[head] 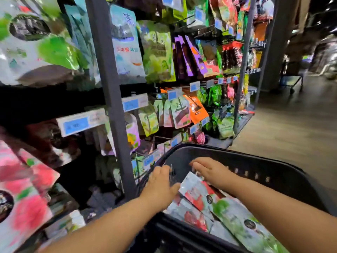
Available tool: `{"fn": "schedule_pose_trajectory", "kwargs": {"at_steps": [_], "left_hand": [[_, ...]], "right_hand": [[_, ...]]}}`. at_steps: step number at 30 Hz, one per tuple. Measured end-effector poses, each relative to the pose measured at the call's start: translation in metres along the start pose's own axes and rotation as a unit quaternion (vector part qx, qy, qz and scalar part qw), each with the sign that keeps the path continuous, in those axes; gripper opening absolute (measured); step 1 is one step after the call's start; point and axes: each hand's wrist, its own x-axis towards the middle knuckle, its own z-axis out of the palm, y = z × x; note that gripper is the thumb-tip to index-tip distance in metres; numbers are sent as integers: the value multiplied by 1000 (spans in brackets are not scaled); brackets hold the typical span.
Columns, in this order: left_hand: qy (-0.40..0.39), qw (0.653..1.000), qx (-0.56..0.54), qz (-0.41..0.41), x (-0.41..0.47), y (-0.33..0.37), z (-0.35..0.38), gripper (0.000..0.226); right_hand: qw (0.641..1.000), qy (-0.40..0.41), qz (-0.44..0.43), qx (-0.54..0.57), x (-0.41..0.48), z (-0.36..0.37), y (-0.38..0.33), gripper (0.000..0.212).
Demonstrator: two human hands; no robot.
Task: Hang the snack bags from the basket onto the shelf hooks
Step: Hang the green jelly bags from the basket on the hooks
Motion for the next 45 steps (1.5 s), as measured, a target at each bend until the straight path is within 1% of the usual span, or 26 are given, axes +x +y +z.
{"fn": "schedule_pose_trajectory", "kwargs": {"at_steps": [3,6,9,12,15,20,23,26,29,32,35,38,41,45], "left_hand": [[-47,998,29,5,5,-7,19,42],[-73,995,60,31,9,-6,29,39],[-113,987,94,69,12,-2,33,37],[-154,977,126,77,14,-3,35,33],[-190,967,148,89,17,-3,39,37],[-218,960,144,98,17,-1,41,39],[-226,957,149,101,17,0,42,39],[-235,958,138,96,16,-1,43,38],[-243,957,136,86,15,-2,43,38],[-252,955,137,81,12,-1,43,35],[-250,956,135,70,8,-2,42,37],[-228,964,123,65,8,-4,39,38],[-213,968,118,67,8,-5,37,37],[-202,970,117,70,8,-4,37,36]], "right_hand": [[997,-32,58,-25,-11,4,44,33],[993,-60,80,-65,-16,7,77,35],[987,-80,114,-74,-21,13,105,33],[973,-123,156,-118,-26,18,127,34],[950,-152,203,-180,-30,19,145,42],[924,-141,280,-219,-40,19,157,60],[907,-134,328,-228,-47,20,162,66],[886,-149,379,-223,-53,16,165,87],[880,-147,397,-217,-57,12,168,100],[874,-136,418,-210,-60,12,171,106],[859,-132,452,-201,-62,12,167,110],[858,-141,463,-174,-59,14,164,108],[866,-142,451,-161,-54,15,158,110],[899,-124,400,-130,-50,6,149,104]]}}
